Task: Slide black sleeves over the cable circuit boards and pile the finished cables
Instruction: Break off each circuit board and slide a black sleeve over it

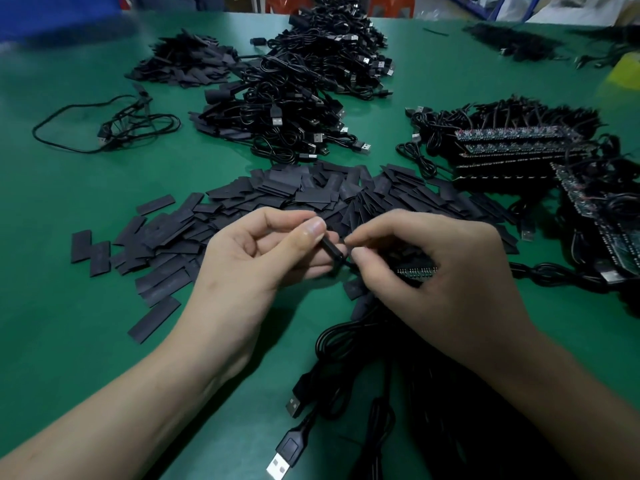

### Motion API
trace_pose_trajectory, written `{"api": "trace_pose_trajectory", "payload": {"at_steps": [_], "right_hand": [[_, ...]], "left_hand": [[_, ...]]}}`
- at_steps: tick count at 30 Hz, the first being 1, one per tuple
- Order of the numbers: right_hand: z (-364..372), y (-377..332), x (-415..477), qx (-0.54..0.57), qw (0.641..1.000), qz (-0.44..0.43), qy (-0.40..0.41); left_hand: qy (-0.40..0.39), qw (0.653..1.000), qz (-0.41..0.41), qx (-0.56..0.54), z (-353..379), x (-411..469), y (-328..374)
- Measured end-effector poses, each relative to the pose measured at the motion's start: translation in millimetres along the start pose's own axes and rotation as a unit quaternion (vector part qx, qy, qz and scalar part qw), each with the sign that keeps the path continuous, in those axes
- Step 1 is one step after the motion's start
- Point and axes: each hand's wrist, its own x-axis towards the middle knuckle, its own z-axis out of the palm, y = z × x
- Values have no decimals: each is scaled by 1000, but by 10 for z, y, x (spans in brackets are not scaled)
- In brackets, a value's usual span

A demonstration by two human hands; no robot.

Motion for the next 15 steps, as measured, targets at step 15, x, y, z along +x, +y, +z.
{"api": "trace_pose_trajectory", "payload": {"at_steps": [15], "right_hand": [[76,52,-10,-4,1000,20,-13]], "left_hand": [[39,993,87,63,38,-58,-72]]}}
